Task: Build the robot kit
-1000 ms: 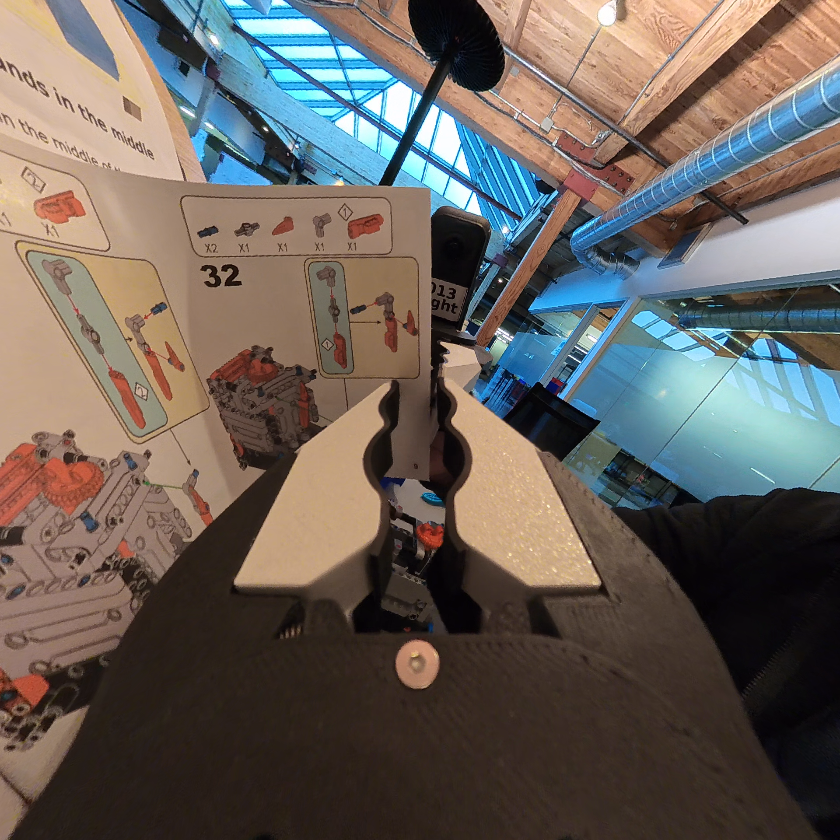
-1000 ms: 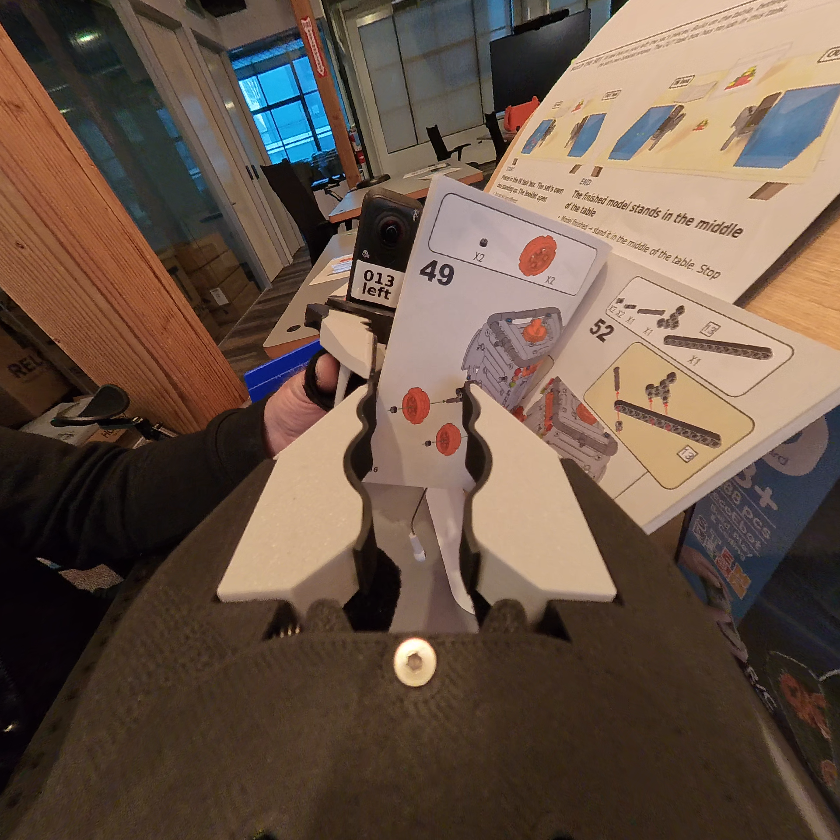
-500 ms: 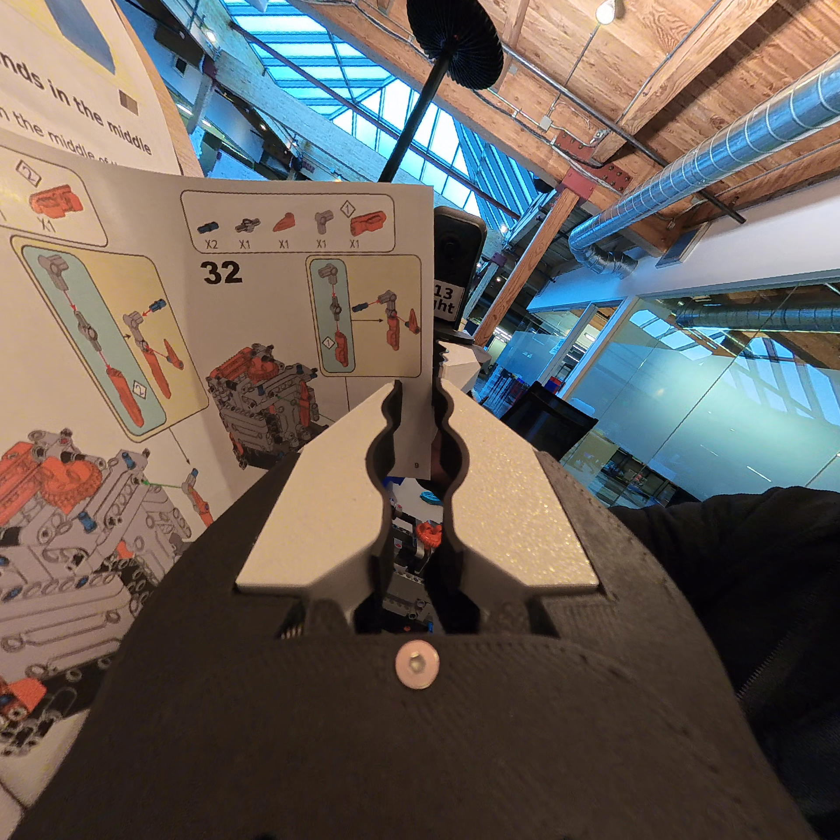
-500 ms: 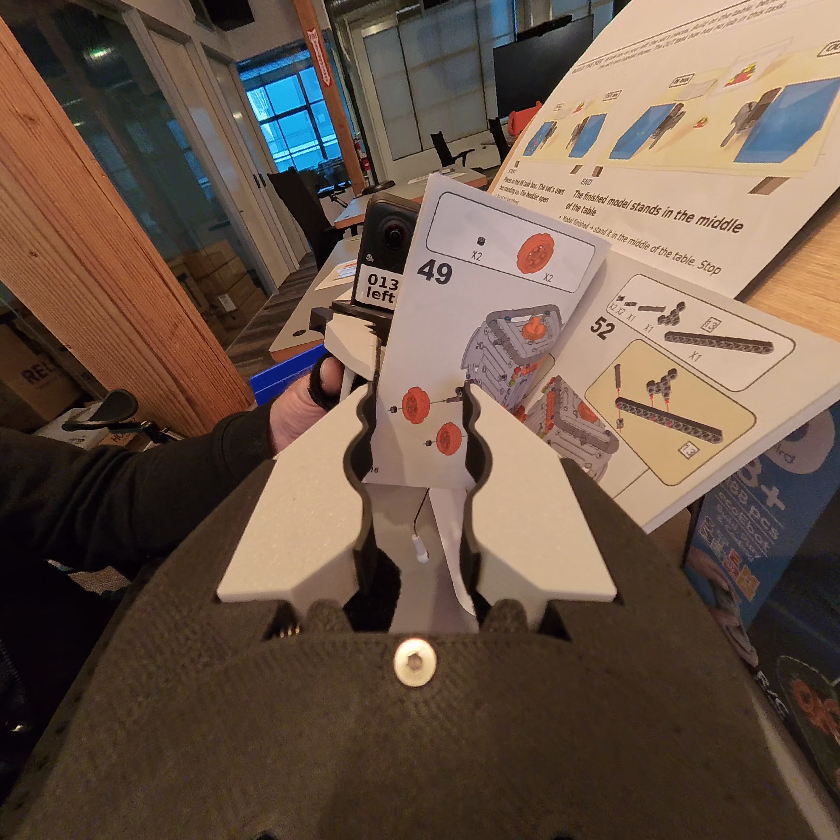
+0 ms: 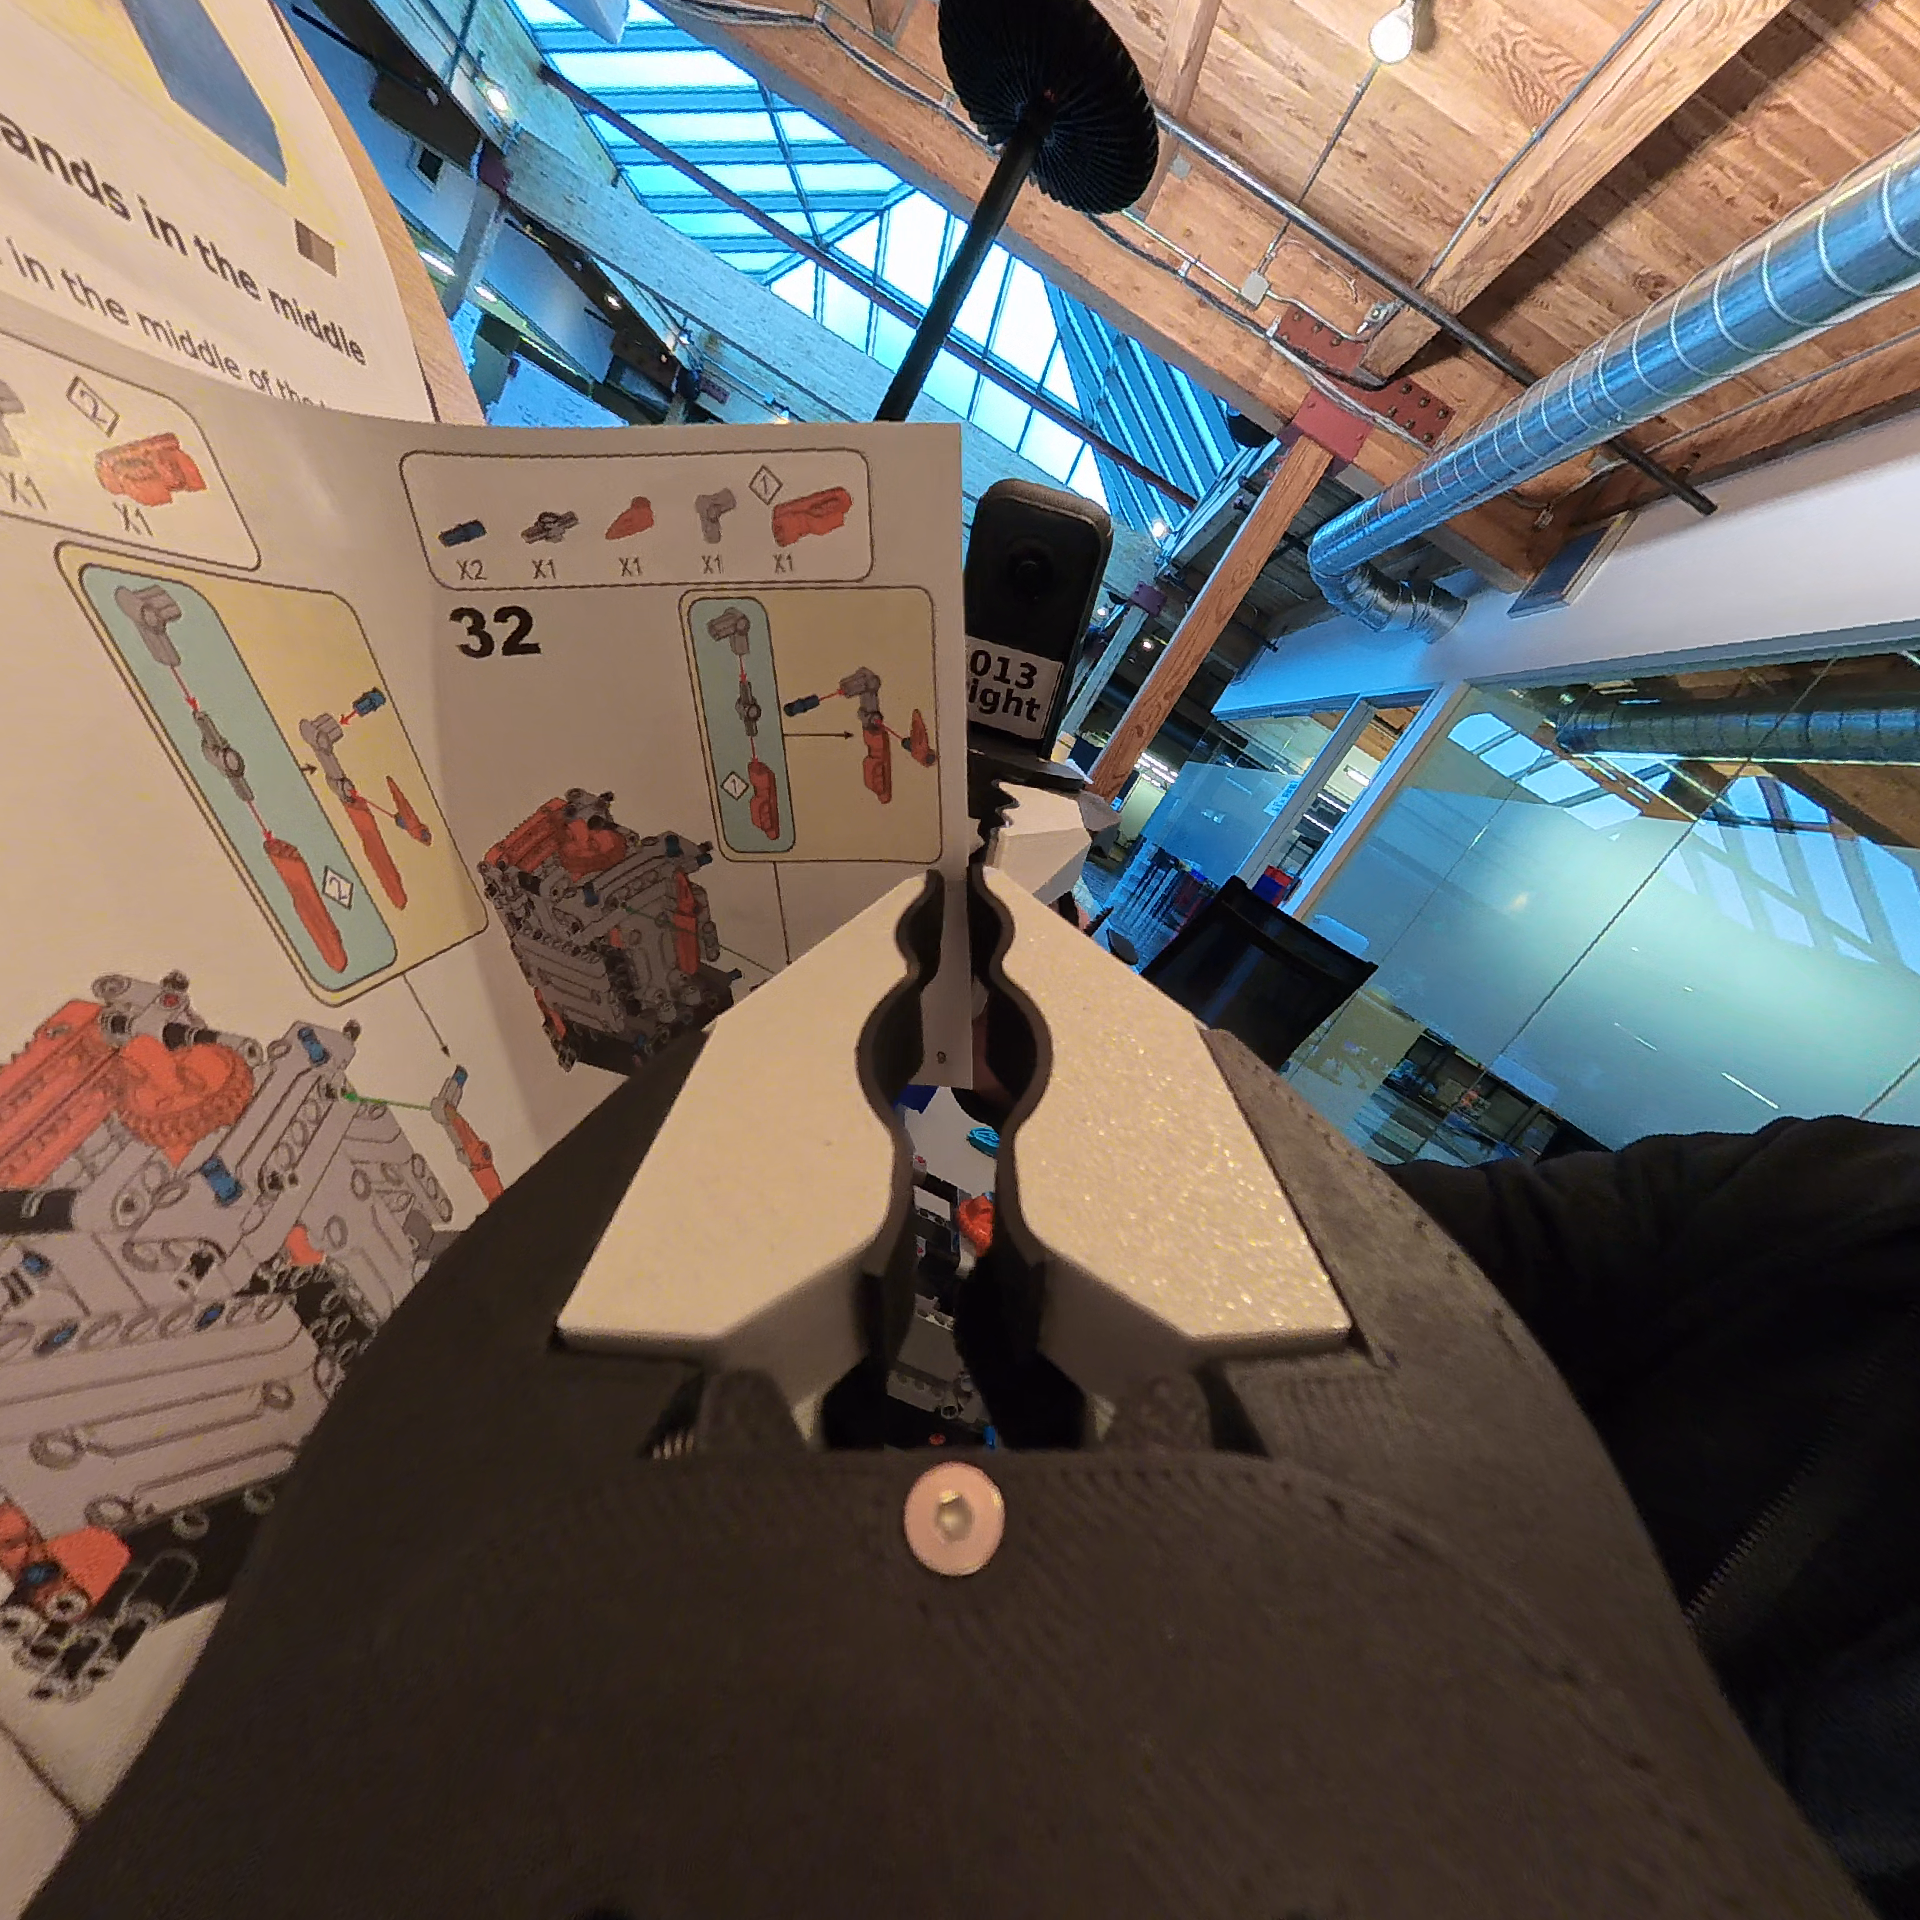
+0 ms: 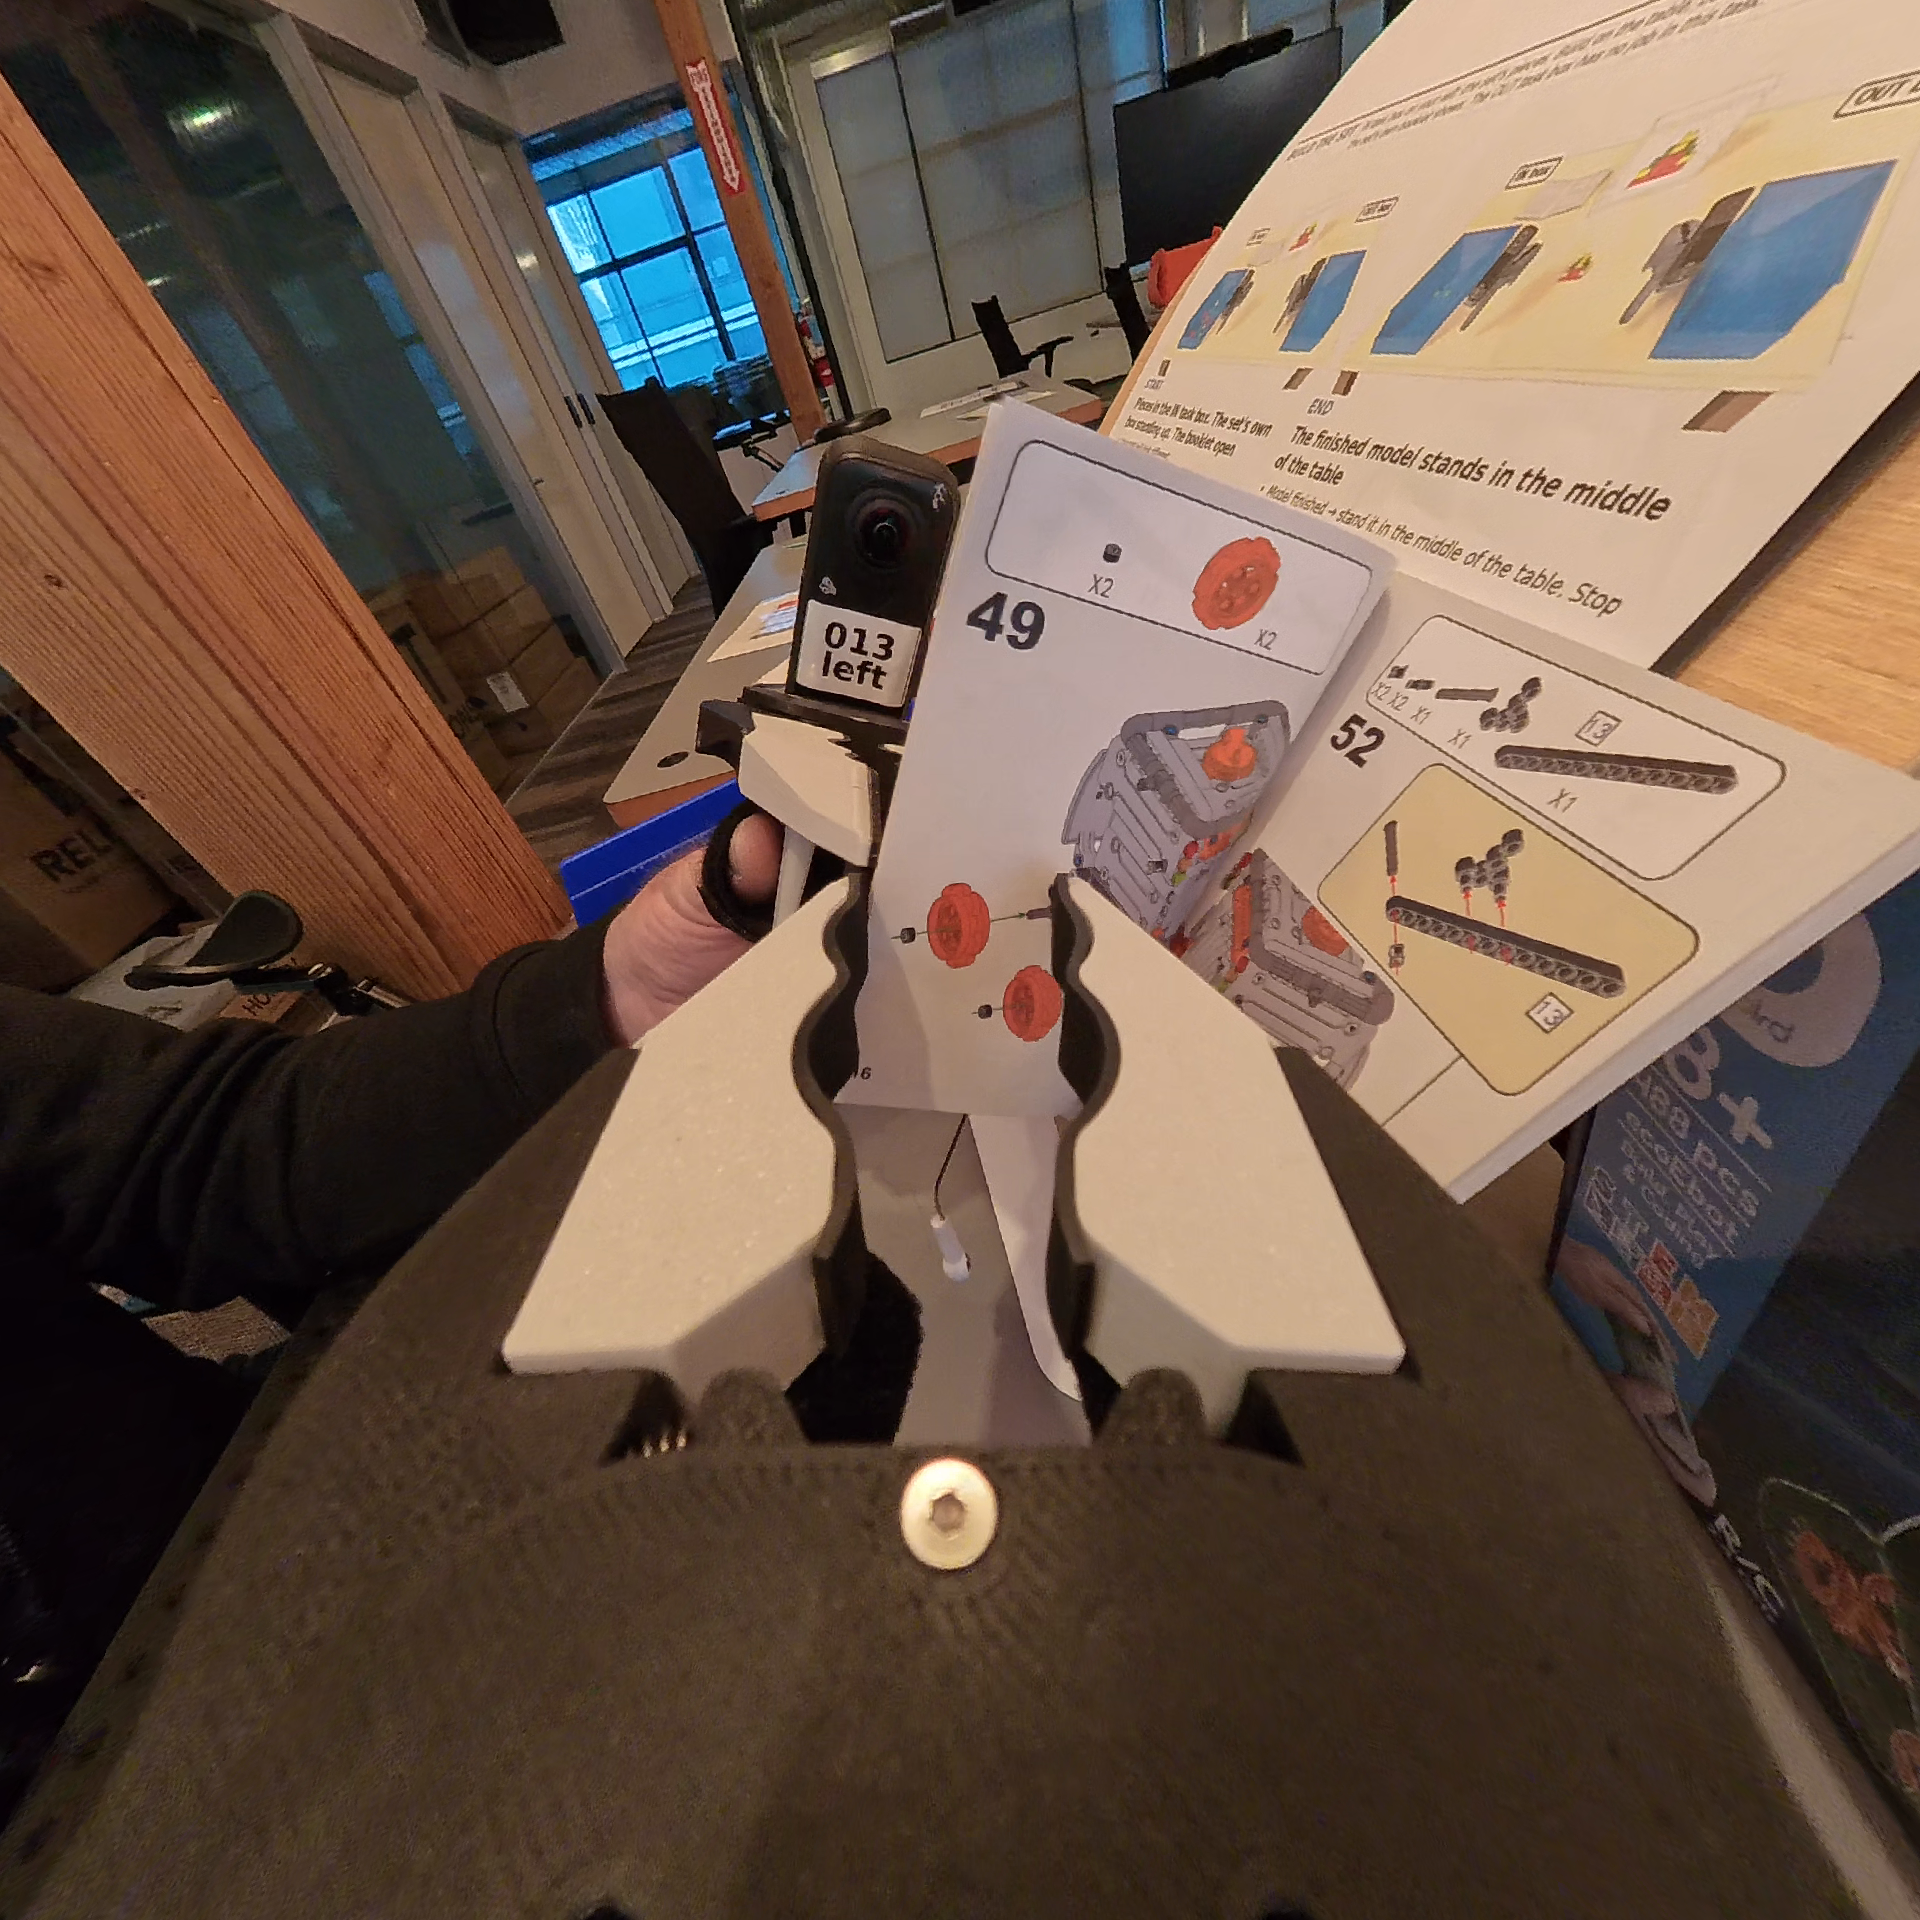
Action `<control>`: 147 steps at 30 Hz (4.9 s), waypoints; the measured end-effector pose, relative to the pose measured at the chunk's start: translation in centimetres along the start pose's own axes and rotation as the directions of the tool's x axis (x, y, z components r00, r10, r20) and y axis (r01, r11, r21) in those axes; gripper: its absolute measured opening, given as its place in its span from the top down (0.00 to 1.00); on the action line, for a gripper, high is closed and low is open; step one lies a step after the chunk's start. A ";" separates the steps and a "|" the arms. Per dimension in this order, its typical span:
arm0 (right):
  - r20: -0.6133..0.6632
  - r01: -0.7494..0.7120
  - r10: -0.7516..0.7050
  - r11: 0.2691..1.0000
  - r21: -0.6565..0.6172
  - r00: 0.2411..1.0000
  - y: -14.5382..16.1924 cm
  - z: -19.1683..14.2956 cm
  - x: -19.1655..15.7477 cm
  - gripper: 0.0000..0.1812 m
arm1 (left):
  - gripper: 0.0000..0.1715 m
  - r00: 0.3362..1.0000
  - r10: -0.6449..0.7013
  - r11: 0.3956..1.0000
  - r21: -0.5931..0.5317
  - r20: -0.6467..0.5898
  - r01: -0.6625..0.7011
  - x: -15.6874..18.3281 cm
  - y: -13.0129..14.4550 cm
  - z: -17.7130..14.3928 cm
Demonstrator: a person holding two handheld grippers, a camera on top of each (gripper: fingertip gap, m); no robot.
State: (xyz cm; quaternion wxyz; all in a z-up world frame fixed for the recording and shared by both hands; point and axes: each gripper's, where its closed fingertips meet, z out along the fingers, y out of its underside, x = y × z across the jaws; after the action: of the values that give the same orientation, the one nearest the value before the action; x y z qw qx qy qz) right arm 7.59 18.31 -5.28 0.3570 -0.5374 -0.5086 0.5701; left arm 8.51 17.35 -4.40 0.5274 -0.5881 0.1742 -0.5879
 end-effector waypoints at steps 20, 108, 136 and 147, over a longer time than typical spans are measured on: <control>0.003 0.007 -0.007 1.000 -0.005 1.000 0.1 -0.3 -0.2 0.86 | 1.00 0.998 0.039 0.999 -0.012 0.059 -0.039 -0.5 0.1 0.0; -0.006 -0.112 0.112 0.993 0.047 0.994 0.5 -1.4 0.0 0.92 | 0.97 0.988 0.135 0.975 -0.190 0.075 -0.119 -0.1 2.7 0.8; 0.082 -0.159 0.151 0.983 0.094 0.985 -0.6 0.1 -1.5 0.97 | 0.82 0.950 0.261 0.943 -0.254 0.171 -0.213 0.0 2.5 0.4; 0.017 -0.128 0.127 0.989 0.069 0.992 -0.3 -0.4 -1.3 0.93 | 0.89 0.982 0.170 0.971 -0.183 0.076 -0.154 0.9 2.1 0.3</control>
State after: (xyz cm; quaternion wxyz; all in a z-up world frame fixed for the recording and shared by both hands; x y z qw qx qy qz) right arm 8.19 17.25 -4.62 0.3352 -0.5523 -0.4553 0.6127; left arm 9.85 15.92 -5.65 0.5269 -0.6424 0.2488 -0.4977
